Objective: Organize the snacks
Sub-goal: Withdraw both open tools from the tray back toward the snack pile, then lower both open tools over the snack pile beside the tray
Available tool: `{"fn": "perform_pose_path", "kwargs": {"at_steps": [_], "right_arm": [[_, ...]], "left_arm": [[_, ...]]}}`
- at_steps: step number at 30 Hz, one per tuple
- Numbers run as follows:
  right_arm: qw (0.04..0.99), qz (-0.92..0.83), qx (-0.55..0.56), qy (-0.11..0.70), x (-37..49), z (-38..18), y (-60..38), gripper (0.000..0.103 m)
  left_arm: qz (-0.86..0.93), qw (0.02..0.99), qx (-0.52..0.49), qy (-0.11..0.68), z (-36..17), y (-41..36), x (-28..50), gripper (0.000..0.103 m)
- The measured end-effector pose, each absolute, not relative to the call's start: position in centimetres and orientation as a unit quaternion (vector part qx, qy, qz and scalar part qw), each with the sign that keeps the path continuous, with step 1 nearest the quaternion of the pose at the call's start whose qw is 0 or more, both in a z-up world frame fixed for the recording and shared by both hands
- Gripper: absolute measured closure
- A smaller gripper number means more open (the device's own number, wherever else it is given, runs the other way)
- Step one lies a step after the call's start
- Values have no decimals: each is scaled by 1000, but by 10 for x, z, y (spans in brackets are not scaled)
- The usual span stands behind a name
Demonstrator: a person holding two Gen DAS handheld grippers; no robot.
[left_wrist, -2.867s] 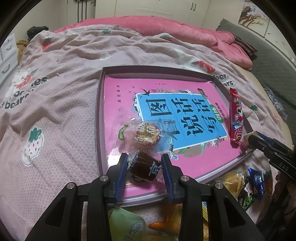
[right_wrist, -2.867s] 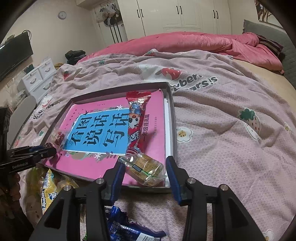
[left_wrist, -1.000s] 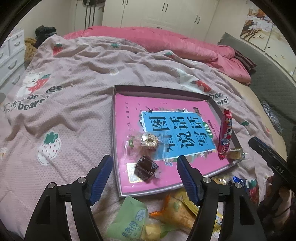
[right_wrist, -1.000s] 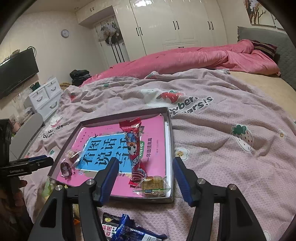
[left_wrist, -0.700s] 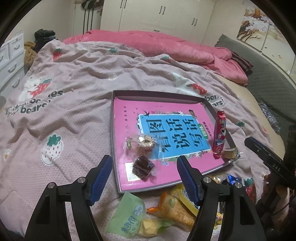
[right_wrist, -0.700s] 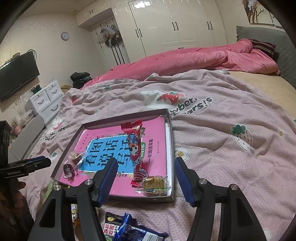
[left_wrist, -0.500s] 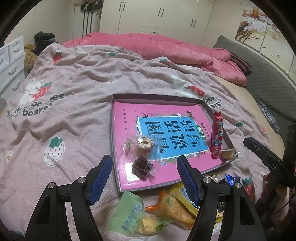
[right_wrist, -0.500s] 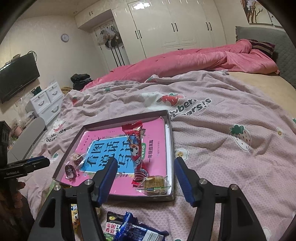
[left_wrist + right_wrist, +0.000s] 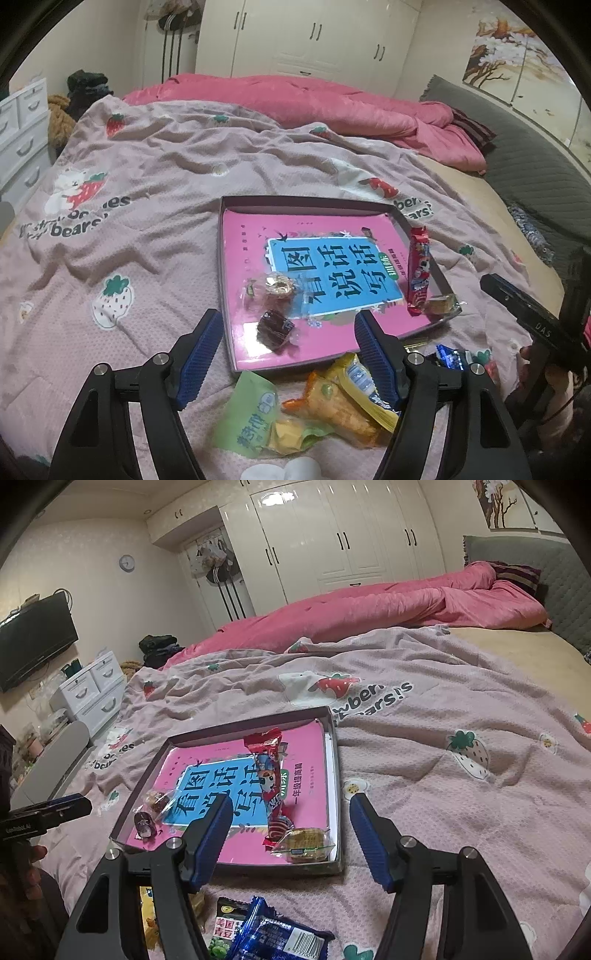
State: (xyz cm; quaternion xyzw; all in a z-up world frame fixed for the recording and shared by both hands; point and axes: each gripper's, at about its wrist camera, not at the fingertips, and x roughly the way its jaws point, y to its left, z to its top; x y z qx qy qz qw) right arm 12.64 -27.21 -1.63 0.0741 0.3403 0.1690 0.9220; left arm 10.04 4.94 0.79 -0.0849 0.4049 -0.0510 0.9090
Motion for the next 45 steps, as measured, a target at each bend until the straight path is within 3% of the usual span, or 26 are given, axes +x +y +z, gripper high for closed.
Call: {"fn": "perform_pose_path", "kwargs": {"at_steps": [45], "right_arm": [[918,189,15,348,84,-7,-238,33]], "left_arm": [[-95,878,-56,467,-18,-15,65,24]]}}
